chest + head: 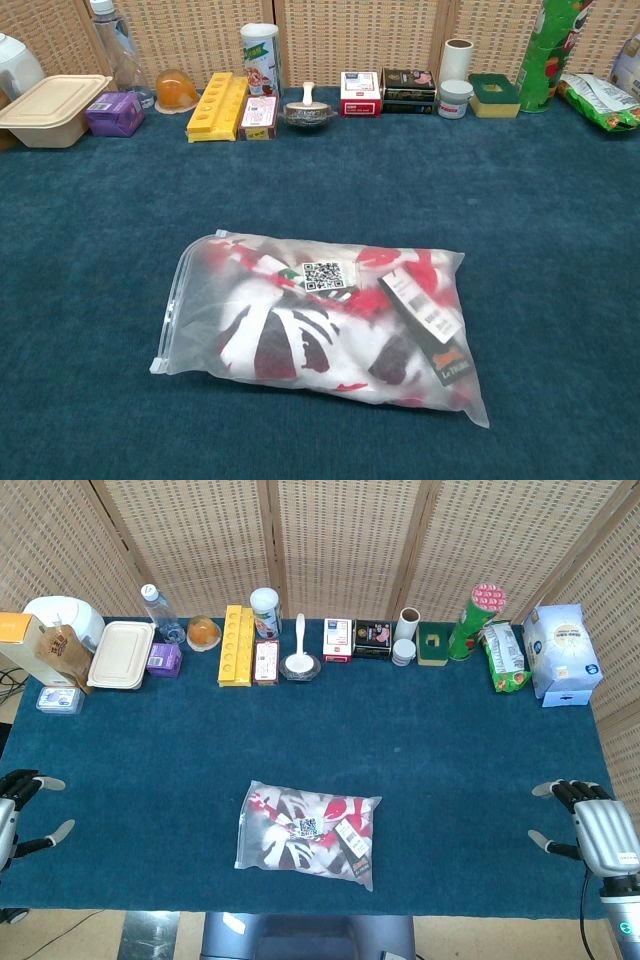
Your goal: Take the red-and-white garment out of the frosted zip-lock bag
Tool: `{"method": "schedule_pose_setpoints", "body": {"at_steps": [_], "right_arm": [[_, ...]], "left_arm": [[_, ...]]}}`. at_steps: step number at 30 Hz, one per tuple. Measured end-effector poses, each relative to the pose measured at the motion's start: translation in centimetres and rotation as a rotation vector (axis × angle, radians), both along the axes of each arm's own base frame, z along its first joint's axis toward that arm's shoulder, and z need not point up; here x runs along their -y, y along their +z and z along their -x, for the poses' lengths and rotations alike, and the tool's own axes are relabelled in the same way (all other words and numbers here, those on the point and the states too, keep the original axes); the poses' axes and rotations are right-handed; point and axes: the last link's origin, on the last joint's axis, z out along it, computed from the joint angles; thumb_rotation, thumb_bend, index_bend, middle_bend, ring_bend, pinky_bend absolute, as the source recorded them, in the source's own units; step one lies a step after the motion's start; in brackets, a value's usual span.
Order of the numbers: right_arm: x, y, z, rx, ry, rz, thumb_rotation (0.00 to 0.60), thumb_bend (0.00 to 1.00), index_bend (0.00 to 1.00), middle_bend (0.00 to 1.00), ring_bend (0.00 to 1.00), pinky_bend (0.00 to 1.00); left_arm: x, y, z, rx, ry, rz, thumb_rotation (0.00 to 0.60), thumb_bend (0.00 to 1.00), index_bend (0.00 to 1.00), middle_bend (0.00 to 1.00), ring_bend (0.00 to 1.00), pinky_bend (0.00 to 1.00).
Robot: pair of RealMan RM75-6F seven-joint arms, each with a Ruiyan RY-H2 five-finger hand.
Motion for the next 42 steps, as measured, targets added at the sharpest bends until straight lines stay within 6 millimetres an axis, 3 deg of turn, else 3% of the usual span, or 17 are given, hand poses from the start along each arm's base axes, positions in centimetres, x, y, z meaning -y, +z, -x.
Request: {"method": "schedule_pose_setpoints", "body": {"at_steps": [20,28,35,42], "right_arm": [[0.3,-0.3,0.0,0.014,0.012,-0.023,0.6,0.17,0.37,0.42,0.38,0.31],[0.7,-0.7,-0.9,0.066,0.068,-0.084,0.6,0.16,0.35,0.41,0.37,0.31],[2.4,-2.0,-4.0,0.15,0.203,-0.234,0.6,0.15,0.27,0.37,0.35,0.31],[4.2,-5.0,-8.9,0.165,0.364,-0.419,0.6,0.09,0.08,0.24,0.27,0.24]], "left_arm": [[-0.1,0.0,-0.3,-0.006,-0.004,0.003,0.6,0.19,0.39,0.39,0.24,0.33],[-0.1,0.3,-0.5,-0.012,-0.008,-0.004,0.6,0.19,0.39,0.39,0.24,0.33],[-0.3,1.0,-0.9,-0.027,-0.022,-0.013,0.6,0.19,0.39,0.39,0.24,0.33],[-0.4,1.8,-1.2,-0.041,-0.03,-0.024,0.6,0.19,0.39,0.39,0.24,0.33]]}}
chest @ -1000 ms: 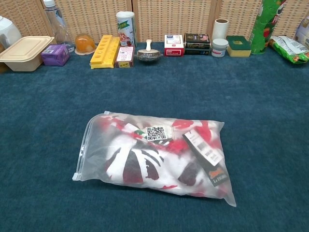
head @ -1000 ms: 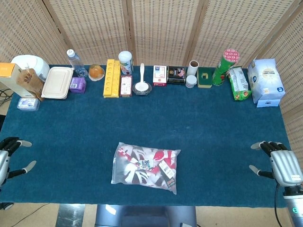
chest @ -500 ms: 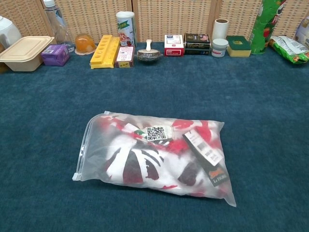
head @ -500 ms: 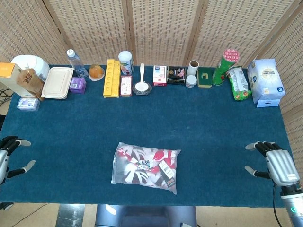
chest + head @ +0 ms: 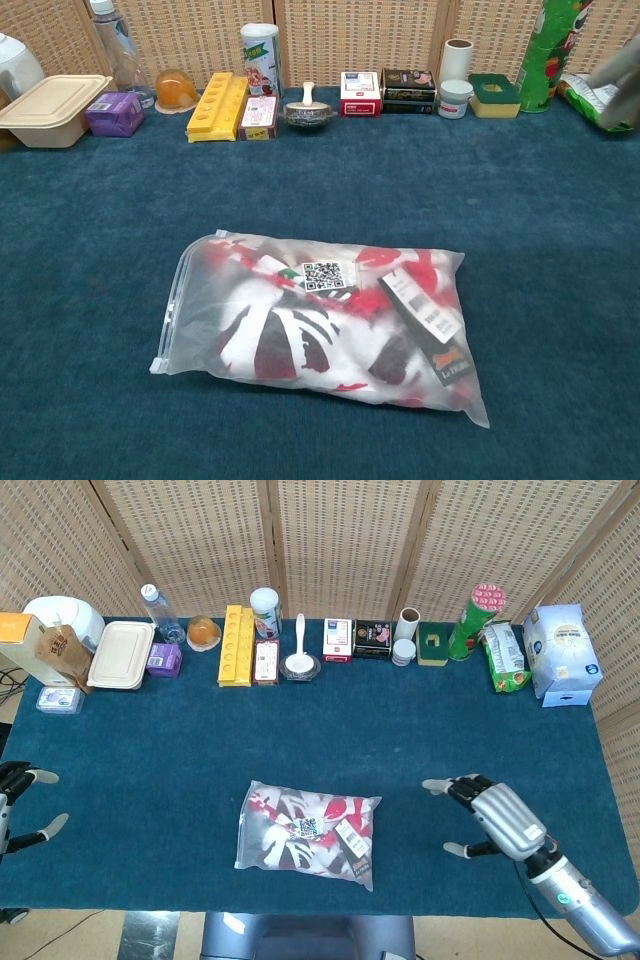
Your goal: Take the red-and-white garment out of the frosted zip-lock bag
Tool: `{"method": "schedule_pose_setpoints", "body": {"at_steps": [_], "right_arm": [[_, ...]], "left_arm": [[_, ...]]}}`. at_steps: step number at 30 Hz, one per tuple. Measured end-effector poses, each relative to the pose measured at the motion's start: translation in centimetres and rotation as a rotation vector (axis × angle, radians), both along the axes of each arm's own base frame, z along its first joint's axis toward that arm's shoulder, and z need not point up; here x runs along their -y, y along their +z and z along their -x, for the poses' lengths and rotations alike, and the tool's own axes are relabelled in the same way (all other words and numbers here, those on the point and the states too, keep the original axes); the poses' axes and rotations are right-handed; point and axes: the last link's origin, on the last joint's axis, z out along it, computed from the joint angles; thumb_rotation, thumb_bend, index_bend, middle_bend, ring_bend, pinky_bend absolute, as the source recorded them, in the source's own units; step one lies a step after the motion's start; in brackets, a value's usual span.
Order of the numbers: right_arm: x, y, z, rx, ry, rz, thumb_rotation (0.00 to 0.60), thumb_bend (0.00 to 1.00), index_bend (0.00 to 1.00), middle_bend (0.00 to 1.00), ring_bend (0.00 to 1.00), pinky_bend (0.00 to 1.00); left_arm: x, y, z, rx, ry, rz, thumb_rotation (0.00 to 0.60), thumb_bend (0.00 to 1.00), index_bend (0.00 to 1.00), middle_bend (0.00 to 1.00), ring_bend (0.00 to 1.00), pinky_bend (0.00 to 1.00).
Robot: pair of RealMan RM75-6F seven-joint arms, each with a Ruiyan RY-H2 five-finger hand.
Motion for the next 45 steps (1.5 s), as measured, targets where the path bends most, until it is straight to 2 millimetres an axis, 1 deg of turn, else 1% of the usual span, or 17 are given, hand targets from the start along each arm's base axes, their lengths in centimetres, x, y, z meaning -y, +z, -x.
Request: {"method": "schedule_pose_setpoints", "body": {"at_steps": [1,4,6,13,16,22,30,38,42,45], "right_arm": [[0.2,-0.6,-0.8,-0.006,0.025,-0.025,0.6,0.08,0.04,0.21,0.25,0.23],[0.5,-2.1,-2.5,-0.028,0.075,-0.072,0.6,0.05,0.0,0.16,0.21,0.21],[0.7,-3.2,-3.6,-0.052,0.105,-0.099,0.6,0.04,0.0,0.14,0.19,0.2],[1.3,-6.4,-6.2,-0.152,0.174,-0.101,0.6,0.03,0.0,0.09,0.15,0.17],[1.5,-8.4,-7.5,-0.186,0.182,-0.112,0.6,0.03,0.0,0.08,0.14,0.16],[1.3,-11.7,-9.6,-0.237,0.201,-0.15,0.6,0.02,0.0,0.06,0.13,0.15],[0.9,-14.8,-11.7,-0.279,0.224,-0.153,0.6,0.02,0.0,0.05,0.12,0.15],[0.5,-17.7,-13.2,-0.307,0.233,-0.148,0.6,0.02,0.0,0.03,0.11,0.14],[0.9,-18.8,-13.6,-0.338,0.236,-0.117,0.6,0.02,0.0,0.03,0.11,0.14],[1.6,-19.4,-13.6,-0.376,0.243,-0.064,0.6,0.02,0.0,0.03,0.1,0.14]], "left_arm": [[0.0,0.1,0.0,0.0,0.0,-0.001,0.6,0.19,0.39,0.39,0.24,0.33],[0.1,0.4,0.1,0.002,0.003,-0.004,0.6,0.19,0.39,0.39,0.24,0.33],[0.2,0.5,0.2,0.003,0.005,-0.007,0.6,0.19,0.39,0.39,0.24,0.33],[0.7,0.8,1.0,0.014,0.019,-0.008,0.6,0.19,0.39,0.39,0.24,0.33],[1.1,1.0,1.4,0.02,0.027,-0.015,0.6,0.19,0.39,0.39,0.24,0.33],[1.8,1.5,2.3,0.029,0.042,-0.026,0.6,0.19,0.39,0.39,0.24,0.33],[2.8,2.3,3.7,0.04,0.068,-0.044,0.6,0.19,0.39,0.39,0.24,0.33],[3.4,2.4,4.3,0.051,0.077,-0.049,0.6,0.19,0.39,0.39,0.24,0.33],[3.7,2.6,4.4,0.051,0.076,-0.055,0.6,0.19,0.39,0.39,0.24,0.33],[3.8,2.7,4.4,0.05,0.076,-0.057,0.6,0.19,0.39,0.39,0.24,0.33]]}}
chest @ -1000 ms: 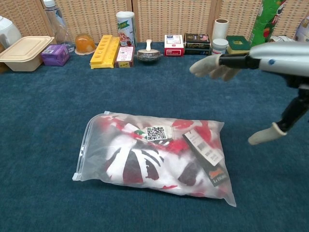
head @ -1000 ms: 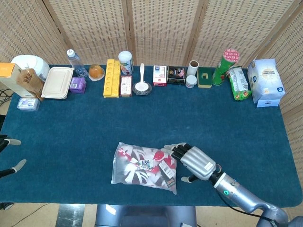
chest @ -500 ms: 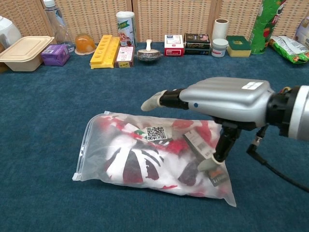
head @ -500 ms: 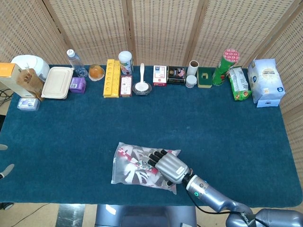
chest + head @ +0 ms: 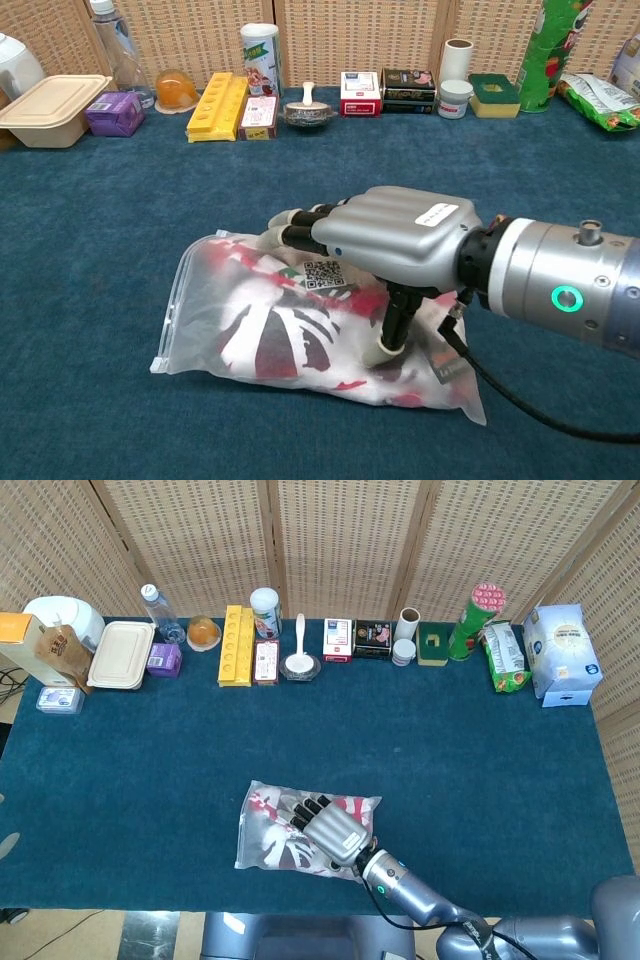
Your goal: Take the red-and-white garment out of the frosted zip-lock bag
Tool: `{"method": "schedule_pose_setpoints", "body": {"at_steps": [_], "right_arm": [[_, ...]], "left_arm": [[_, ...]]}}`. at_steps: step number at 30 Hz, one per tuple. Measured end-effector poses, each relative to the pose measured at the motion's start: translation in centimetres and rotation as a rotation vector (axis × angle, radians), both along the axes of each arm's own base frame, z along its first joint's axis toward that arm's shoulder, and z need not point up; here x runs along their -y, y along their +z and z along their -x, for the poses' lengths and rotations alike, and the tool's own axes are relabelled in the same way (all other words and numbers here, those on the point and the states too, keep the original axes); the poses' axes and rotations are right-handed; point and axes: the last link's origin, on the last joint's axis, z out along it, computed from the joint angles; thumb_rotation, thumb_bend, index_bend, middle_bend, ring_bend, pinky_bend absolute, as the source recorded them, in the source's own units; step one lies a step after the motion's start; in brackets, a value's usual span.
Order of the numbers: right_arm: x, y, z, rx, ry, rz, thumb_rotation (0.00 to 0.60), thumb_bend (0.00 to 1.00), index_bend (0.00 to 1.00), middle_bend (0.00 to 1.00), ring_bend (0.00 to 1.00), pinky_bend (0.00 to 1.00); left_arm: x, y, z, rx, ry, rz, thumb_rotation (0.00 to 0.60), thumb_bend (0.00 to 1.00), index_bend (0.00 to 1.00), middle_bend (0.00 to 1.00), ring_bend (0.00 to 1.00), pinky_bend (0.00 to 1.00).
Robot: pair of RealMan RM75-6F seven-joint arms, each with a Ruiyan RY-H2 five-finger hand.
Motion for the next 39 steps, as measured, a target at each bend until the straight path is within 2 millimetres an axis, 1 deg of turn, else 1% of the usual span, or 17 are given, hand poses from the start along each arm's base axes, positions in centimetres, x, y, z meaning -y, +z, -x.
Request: {"method": "schedule_pose_setpoints", "body": {"at_steps": [4,10,14,17,22,25,29,33,39], "right_arm": [[1.4,-0.4,0.3,-0.033,0.012,0.08,0.6,0.02,0.0,0.03,0.1,0.13],[4.2,-0.3,0.8,-0.075,0.017,0.194,0.6,0.02,0.0,0.02,0.1,0.13],[6.5,-0.1,0.4,-0.091,0.014,0.257,0.6,0.02,0.0,0.02,0.1,0.13],[7.7,0.1,-0.1,-0.101,0.009,0.271,0.6,0.02,0.0,0.02,0.11,0.13],[7.9,0.9,-0.3,-0.125,0.017,0.245,0.6,0.02,0.0,0.02,0.11,0.12],[7.7,1.6,-0.8,-0.138,0.033,0.208,0.6,0.02,0.0,0.02,0.11,0.12],[7.7,2.5,-2.0,-0.178,0.089,0.176,0.6,0.02,0.0,0.02,0.11,0.11],[7.7,2.4,-3.0,-0.22,0.14,0.167,0.6,0.02,0.0,0.03,0.1,0.09],[7.9,1.6,-4.0,-0.29,0.183,0.147,0.6,0.02,0.0,0.03,0.1,0.08]], "left_arm": [[0.1,0.0,0.0,-0.001,0.0,0.0,0.6,0.19,0.39,0.39,0.24,0.33],[0.0,-0.1,-0.1,-0.004,-0.003,0.003,0.6,0.19,0.39,0.39,0.24,0.33],[0.0,0.0,-0.2,-0.007,-0.004,0.001,0.6,0.19,0.39,0.39,0.24,0.33],[0.0,0.0,-0.3,-0.007,-0.003,0.002,0.6,0.19,0.39,0.39,0.24,0.33],[0.0,-0.1,-0.2,-0.003,0.001,0.003,0.6,0.18,0.39,0.39,0.24,0.33],[-0.1,-0.3,-0.3,-0.002,-0.004,0.008,0.6,0.19,0.39,0.39,0.24,0.33],[0.1,-0.1,-0.3,-0.003,-0.007,0.001,0.6,0.19,0.39,0.39,0.24,0.33],[0.3,0.1,-0.1,-0.003,0.002,-0.001,0.6,0.19,0.39,0.39,0.24,0.33],[0.6,0.3,0.1,-0.004,0.009,-0.006,0.6,0.18,0.39,0.39,0.24,0.33]]}}
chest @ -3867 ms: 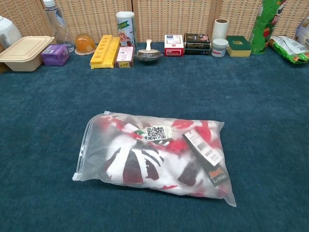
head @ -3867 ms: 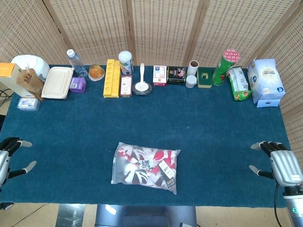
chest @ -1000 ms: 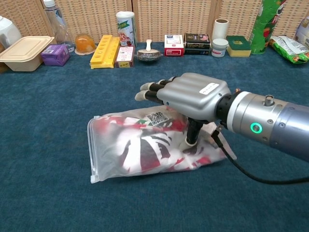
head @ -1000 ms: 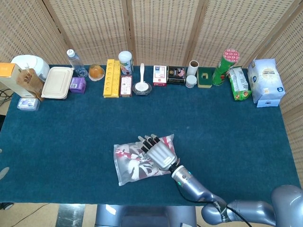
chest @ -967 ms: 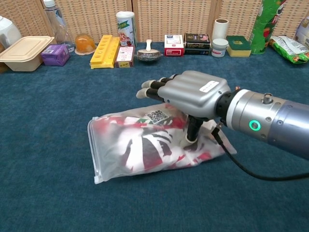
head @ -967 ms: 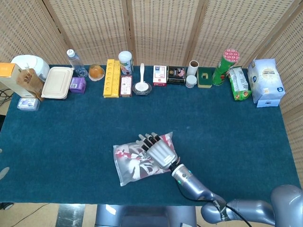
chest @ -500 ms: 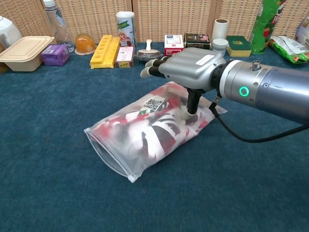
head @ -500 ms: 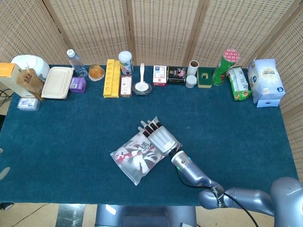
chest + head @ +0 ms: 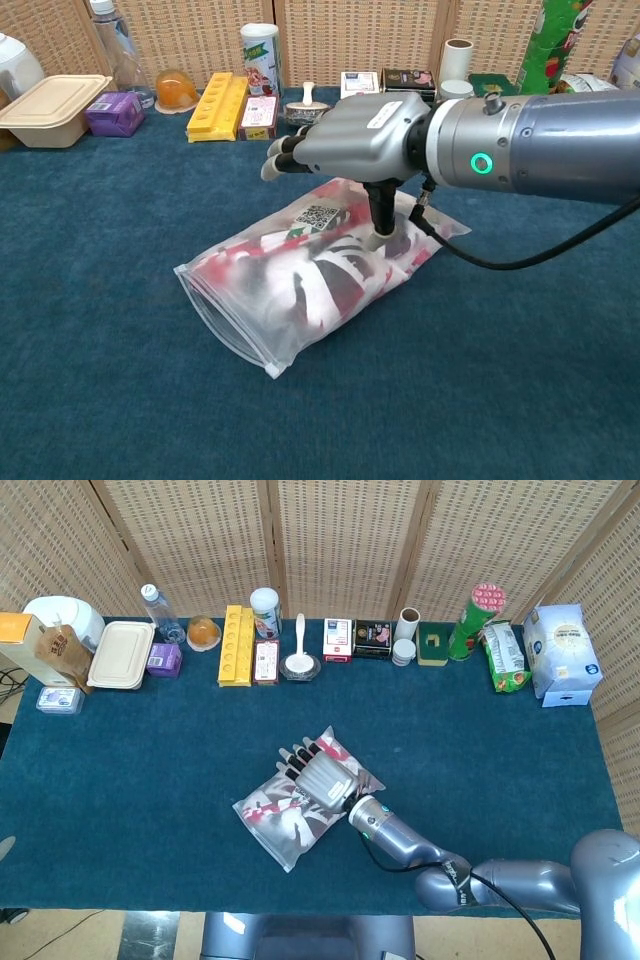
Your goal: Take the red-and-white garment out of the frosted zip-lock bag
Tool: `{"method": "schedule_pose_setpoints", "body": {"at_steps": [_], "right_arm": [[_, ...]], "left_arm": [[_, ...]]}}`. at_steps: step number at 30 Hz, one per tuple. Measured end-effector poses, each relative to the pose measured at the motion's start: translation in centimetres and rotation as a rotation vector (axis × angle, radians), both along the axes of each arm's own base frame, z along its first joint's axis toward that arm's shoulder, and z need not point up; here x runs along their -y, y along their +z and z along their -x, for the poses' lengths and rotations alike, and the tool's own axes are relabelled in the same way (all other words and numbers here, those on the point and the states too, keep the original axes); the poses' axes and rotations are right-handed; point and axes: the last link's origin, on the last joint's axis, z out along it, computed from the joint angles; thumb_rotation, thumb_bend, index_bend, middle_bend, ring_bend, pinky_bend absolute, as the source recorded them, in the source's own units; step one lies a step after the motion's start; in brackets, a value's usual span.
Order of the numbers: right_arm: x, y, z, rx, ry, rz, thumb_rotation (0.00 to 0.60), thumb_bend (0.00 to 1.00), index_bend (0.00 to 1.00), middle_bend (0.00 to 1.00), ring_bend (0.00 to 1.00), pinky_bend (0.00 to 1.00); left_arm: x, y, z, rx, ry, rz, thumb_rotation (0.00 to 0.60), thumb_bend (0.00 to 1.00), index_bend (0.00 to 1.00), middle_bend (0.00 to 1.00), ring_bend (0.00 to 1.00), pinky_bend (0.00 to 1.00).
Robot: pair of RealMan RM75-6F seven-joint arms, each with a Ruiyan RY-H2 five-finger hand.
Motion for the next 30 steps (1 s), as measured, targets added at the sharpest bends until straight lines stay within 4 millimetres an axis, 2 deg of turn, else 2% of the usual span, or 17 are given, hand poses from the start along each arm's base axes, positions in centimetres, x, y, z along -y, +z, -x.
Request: {"method": "schedule_pose_setpoints", "body": {"at_steps": [8,11,14,19,22,25,30], "right_arm": [[0.6,-1.9,-0.9,-0.104,-0.008,-0.021,0.6,0.02,0.0,0.06,0.1,0.07],[0.8,-3.0,-1.5,-0.156,0.0,-0.026,0.6,0.02,0.01,0.11,0.15,0.09],[0.8,-4.1,-2.0,-0.214,0.014,-0.032,0.6,0.03,0.18,0.24,0.3,0.21],[0.5,-5.8,-2.6,-0.269,0.043,-0.037,0.6,0.1,0.54,0.59,0.68,0.54],[0.4,-5.9,-2.8,-0.238,0.035,-0.048,0.6,0.12,0.68,0.73,0.83,0.69],[0.3,-5.7,-2.8,-0.189,0.013,-0.067,0.6,0.13,0.75,0.79,0.92,0.78],[0.6,-4.6,-2.2,-0.088,-0.052,-0.107,0.6,0.13,0.77,0.82,0.99,0.87]], "left_arm": [[0.4,0.5,0.3,0.002,0.012,-0.008,0.6,0.19,0.39,0.39,0.24,0.33],[0.6,0.6,0.5,0.003,0.021,-0.013,0.6,0.18,0.39,0.39,0.24,0.33],[0.7,0.7,0.7,0.008,0.03,-0.012,0.6,0.18,0.39,0.39,0.24,0.33],[0.6,0.6,0.8,0.011,0.03,-0.002,0.6,0.18,0.39,0.39,0.24,0.33],[0.5,0.4,0.7,0.014,0.024,0.004,0.6,0.18,0.39,0.39,0.24,0.33],[0.2,0.3,0.5,0.016,0.015,0.01,0.6,0.18,0.39,0.39,0.24,0.33],[-0.3,0.1,-0.2,0.007,-0.01,0.024,0.6,0.18,0.39,0.39,0.24,0.33]]}}
